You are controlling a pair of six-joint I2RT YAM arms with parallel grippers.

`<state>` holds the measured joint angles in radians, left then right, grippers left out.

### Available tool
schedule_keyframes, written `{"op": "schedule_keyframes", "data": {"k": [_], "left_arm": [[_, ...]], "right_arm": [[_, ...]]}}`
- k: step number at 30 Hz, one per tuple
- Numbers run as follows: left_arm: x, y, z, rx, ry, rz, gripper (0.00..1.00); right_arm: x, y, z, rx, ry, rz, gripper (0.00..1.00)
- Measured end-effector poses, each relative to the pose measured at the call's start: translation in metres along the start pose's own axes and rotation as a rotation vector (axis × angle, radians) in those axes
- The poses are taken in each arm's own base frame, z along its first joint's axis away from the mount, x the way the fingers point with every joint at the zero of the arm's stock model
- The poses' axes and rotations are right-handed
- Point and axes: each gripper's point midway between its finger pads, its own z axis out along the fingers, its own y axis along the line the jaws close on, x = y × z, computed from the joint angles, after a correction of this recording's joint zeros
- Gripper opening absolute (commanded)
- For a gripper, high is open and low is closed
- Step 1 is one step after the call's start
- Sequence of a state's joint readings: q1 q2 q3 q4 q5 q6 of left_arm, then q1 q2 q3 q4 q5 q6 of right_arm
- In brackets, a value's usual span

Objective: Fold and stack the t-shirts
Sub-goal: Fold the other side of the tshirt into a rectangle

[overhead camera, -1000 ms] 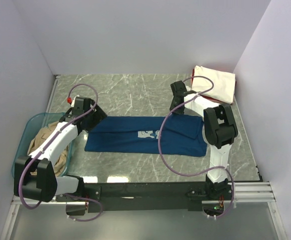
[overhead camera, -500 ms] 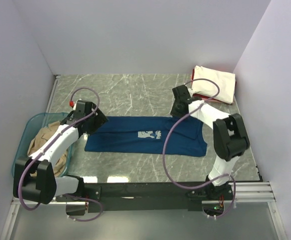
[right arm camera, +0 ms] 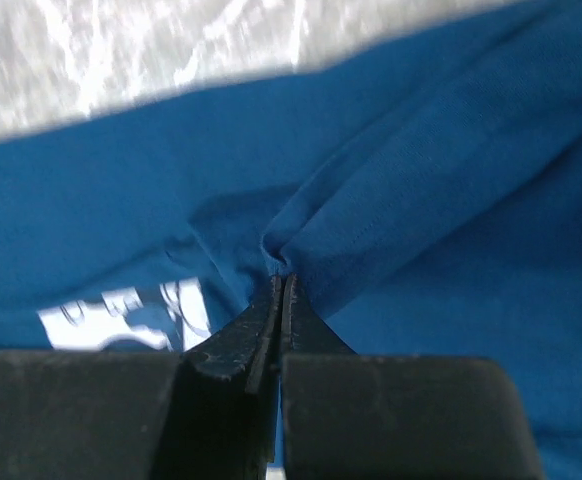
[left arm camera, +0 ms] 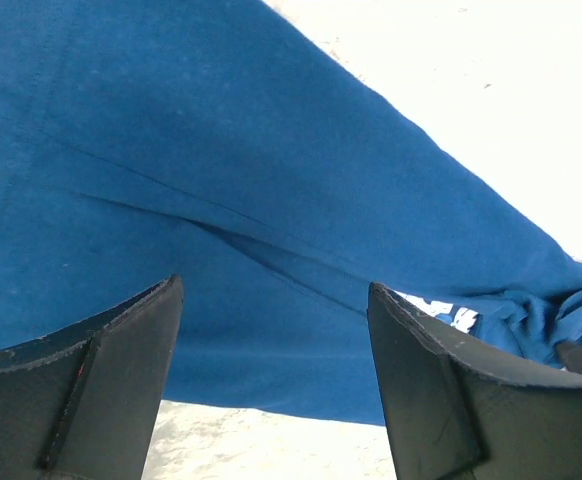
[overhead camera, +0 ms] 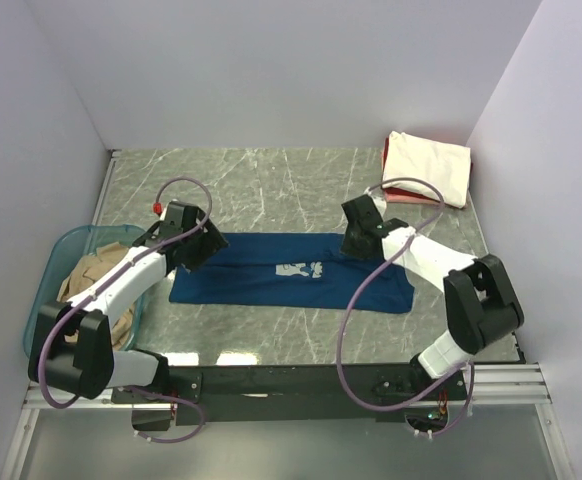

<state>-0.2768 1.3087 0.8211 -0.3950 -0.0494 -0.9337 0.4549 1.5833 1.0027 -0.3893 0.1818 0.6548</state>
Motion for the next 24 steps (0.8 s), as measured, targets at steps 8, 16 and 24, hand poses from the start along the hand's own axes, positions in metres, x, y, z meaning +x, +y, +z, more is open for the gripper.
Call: {"op": "schedule_keyframes", "data": {"k": [8,16,24], "left_arm": [[0.008,-0.004,0.007,0.012,0.009,0.007,0.79],[0.018,-0.005,0.014,0.005,0.034,0.023,0.79],[0.031,-0.01,0.021,0.015,0.063,0.051,0.79]], "right_arm": [[0.032,-0.007,-0.027,-0.052,-0.021,0.011,0.0],[0.049,-0.012,-0.045,-0.128,-0.05,0.066,0.0],[0.08,-0.011,-0.039,-0.188,0.011,0.086,0.35]]}}
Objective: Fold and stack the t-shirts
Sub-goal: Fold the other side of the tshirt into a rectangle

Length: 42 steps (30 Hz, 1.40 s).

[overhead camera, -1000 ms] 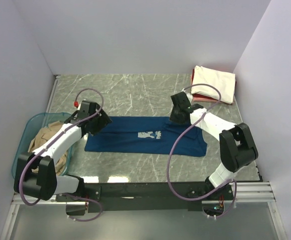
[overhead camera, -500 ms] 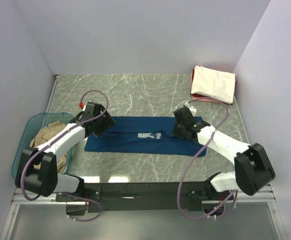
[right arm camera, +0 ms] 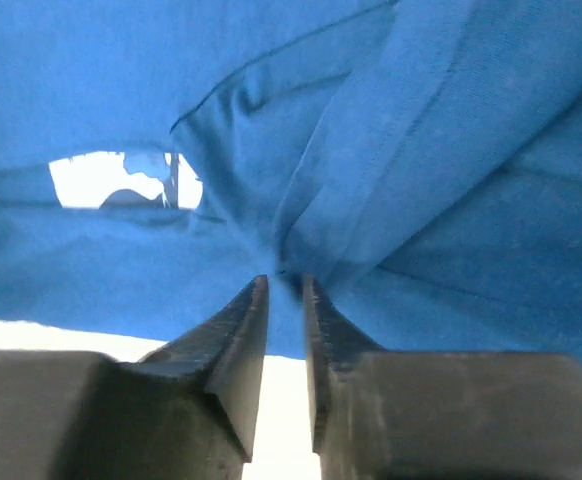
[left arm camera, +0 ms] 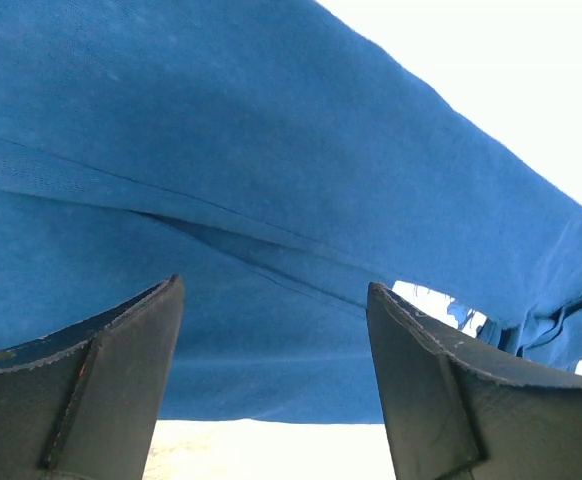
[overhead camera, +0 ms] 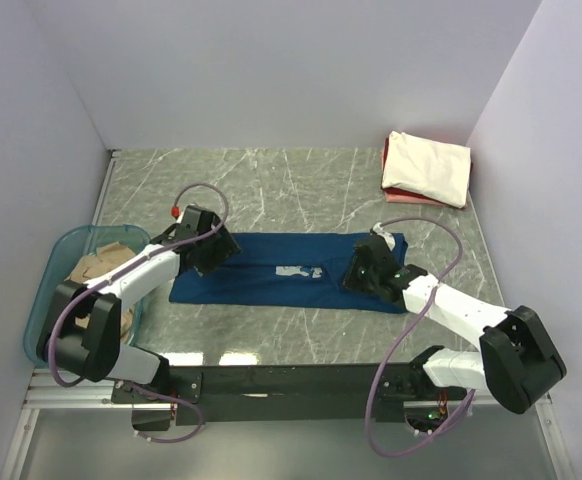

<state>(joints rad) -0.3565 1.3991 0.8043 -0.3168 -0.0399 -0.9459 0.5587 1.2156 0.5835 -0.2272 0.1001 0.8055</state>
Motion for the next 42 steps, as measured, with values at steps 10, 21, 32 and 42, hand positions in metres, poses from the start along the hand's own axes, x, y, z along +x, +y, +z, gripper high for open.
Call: {"op": "schedule_keyframes", "data": {"k": [10,21,32,42], "left_arm": [[0.034,-0.041,-0.003,0.091,0.059,0.164,0.69],[0.116,-0.14,-0.003,0.252,0.147,0.458,0.62],[0.197,-0.201,0.022,0.316,0.228,0.64,0.61],[0.219,-0.204,0.034,0.306,0.256,0.671,0.45]], "right_arm": [[-0.057,0.008,-0.028,-0.02,-0.115,0.008,0.56],[-0.146,-0.058,0.002,0.191,-0.143,0.067,0.5],[-0.121,-0.061,0.037,0.172,0.004,0.028,0.49],[-0.122,-0.055,0.038,0.14,0.005,0.018,0.48]]}}
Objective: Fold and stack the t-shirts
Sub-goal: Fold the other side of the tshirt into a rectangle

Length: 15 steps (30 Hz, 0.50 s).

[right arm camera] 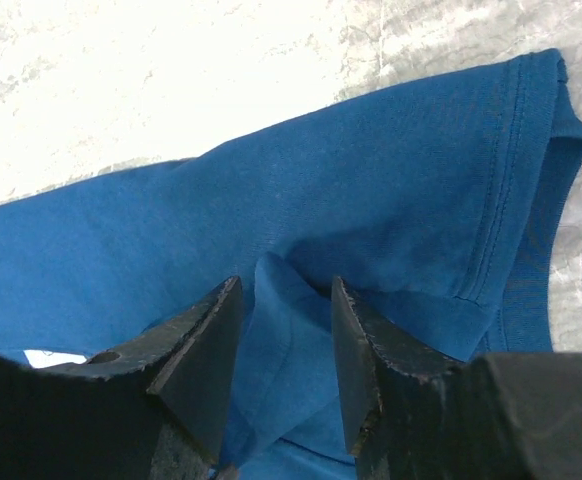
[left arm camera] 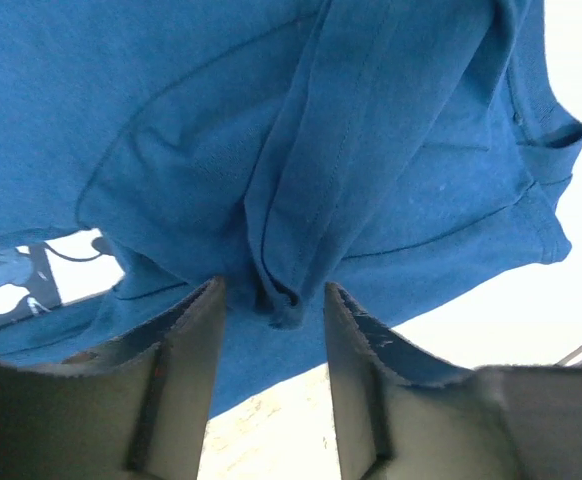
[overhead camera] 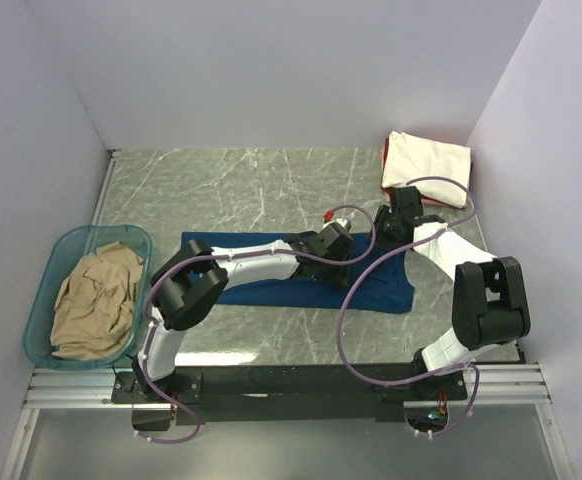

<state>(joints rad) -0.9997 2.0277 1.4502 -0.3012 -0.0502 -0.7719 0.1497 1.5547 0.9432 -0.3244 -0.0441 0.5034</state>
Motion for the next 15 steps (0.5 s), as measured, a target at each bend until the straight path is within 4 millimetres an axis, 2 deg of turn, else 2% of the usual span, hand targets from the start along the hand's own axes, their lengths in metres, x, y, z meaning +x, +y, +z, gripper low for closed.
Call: {"op": "schedule_keyframes", "data": {"k": [12,15], "left_arm": [[0.0055,-0.003,0.004,-0.009,0.014,0.006,0.21],[0.0046,-0.0031,0.0039,-0.011,0.011,0.003,0.16]], "right_arm": [[0.0044,-0.0021,0.0054,0.004,0.019,-0.015,0.46],[0.0072,-0.0038,0.0086,0.009,0.031,-0.022,0.41]]}}
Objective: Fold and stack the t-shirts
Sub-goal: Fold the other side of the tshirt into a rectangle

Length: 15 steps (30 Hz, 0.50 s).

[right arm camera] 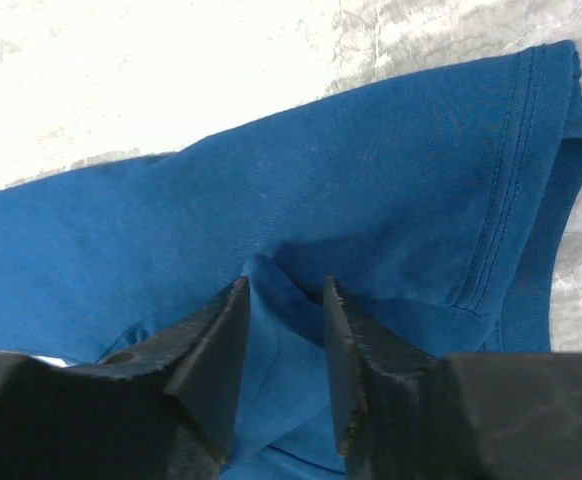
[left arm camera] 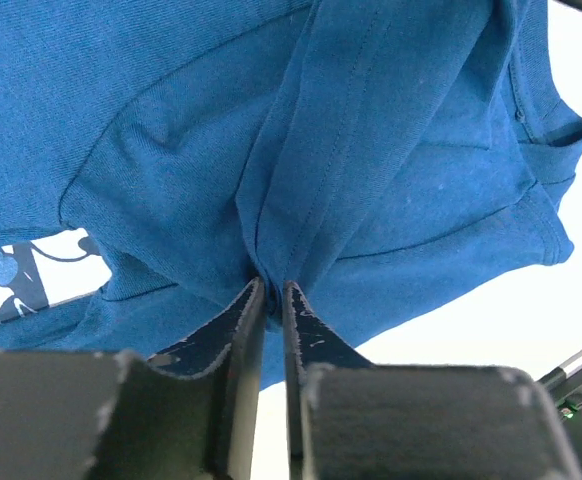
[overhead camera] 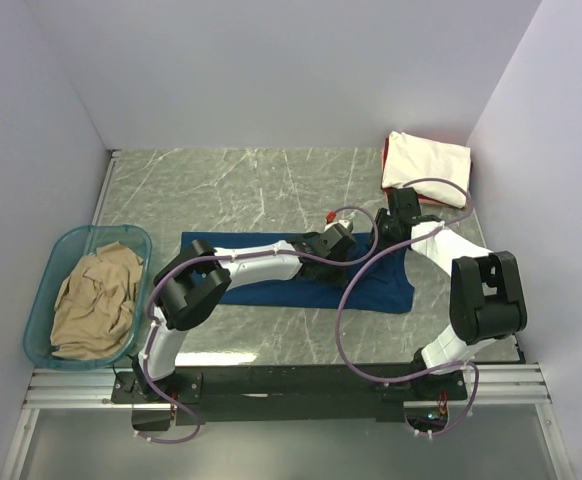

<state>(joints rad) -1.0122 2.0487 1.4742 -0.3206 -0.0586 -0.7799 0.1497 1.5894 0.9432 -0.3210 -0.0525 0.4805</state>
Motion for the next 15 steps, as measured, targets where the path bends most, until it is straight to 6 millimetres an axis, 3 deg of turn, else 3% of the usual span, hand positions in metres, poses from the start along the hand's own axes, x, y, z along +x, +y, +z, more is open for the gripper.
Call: {"op": "schedule_keyframes", "data": {"k": [4,11,15], "left_arm": [[0.0,0.0005,0.0,-0.003,0.0,0.0,0.12],[-0.002,0.0022,0.0,-0.013,-0.011,-0.003,0.07],[-0.0046,0.0038,-0.0035,-0.021,-0.022,-0.004,0.06]], "right_arm": [[0.0025,-0.0011,0.0026,0.003,0.011,-0.004,0.32],[0.0041,-0.0003,0.0016,-0.005,0.015,-0.008,0.06],[0.0058,0.0001,-0.0074,-0.018,0.002,-0.008,0.01]]}}
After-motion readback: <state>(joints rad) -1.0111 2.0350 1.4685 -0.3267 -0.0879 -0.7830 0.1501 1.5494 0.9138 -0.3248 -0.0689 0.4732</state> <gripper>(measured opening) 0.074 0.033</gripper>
